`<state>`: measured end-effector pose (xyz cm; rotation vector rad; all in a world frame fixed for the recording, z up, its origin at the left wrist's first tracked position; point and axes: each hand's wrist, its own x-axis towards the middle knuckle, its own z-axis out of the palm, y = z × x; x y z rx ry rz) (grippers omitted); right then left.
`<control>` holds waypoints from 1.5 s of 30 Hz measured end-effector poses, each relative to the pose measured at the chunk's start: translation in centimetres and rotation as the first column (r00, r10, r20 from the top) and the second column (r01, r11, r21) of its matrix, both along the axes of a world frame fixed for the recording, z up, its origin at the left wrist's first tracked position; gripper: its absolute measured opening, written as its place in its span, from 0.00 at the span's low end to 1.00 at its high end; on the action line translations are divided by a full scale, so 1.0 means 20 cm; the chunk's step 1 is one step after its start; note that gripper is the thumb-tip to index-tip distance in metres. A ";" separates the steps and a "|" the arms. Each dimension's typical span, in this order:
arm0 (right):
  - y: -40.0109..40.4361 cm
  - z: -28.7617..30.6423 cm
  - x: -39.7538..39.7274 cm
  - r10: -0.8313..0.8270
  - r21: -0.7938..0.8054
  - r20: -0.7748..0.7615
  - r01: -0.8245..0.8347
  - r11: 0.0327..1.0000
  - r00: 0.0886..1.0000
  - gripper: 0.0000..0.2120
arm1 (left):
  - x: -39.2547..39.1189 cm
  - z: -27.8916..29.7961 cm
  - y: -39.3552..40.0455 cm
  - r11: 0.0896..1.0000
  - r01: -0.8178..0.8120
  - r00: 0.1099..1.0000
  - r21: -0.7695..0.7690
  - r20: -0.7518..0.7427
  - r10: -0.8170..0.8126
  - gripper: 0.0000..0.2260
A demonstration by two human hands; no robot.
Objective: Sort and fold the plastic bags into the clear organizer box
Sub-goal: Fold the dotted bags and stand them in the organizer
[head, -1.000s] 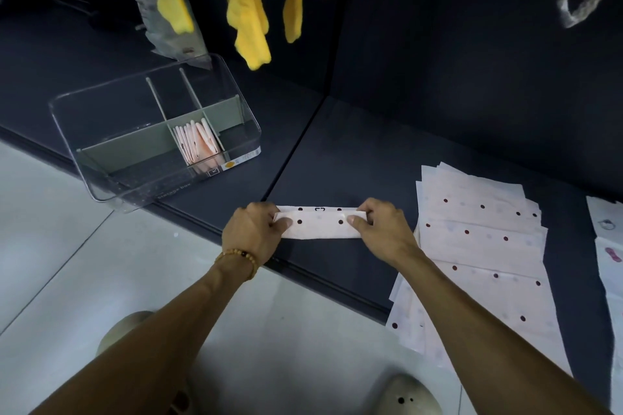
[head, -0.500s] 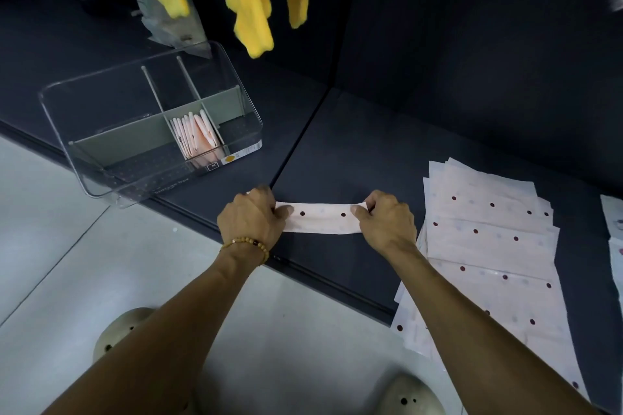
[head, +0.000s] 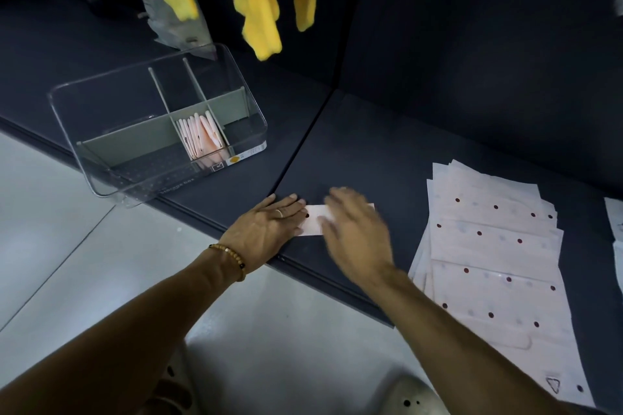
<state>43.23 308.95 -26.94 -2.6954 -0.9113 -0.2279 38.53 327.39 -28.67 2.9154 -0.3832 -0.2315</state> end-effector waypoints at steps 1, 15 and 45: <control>0.05 -0.02 -0.05 0.095 -0.042 -0.107 -0.100 0.994 0.990 0.23 | -0.01 0.00 0.00 1.000 -0.005 1.000 -0.025 0.010 0.005 0.22; -0.36 -0.11 0.05 -0.098 -0.425 -0.275 -0.029 0.905 0.957 0.36 | -0.03 0.00 -0.04 0.993 -0.121 0.992 -0.011 -0.028 0.121 0.21; -0.10 0.01 -0.11 -0.038 0.362 -0.674 0.374 0.854 0.738 0.05 | -0.16 0.13 -0.26 0.443 -0.574 0.788 -0.689 -0.316 0.529 0.09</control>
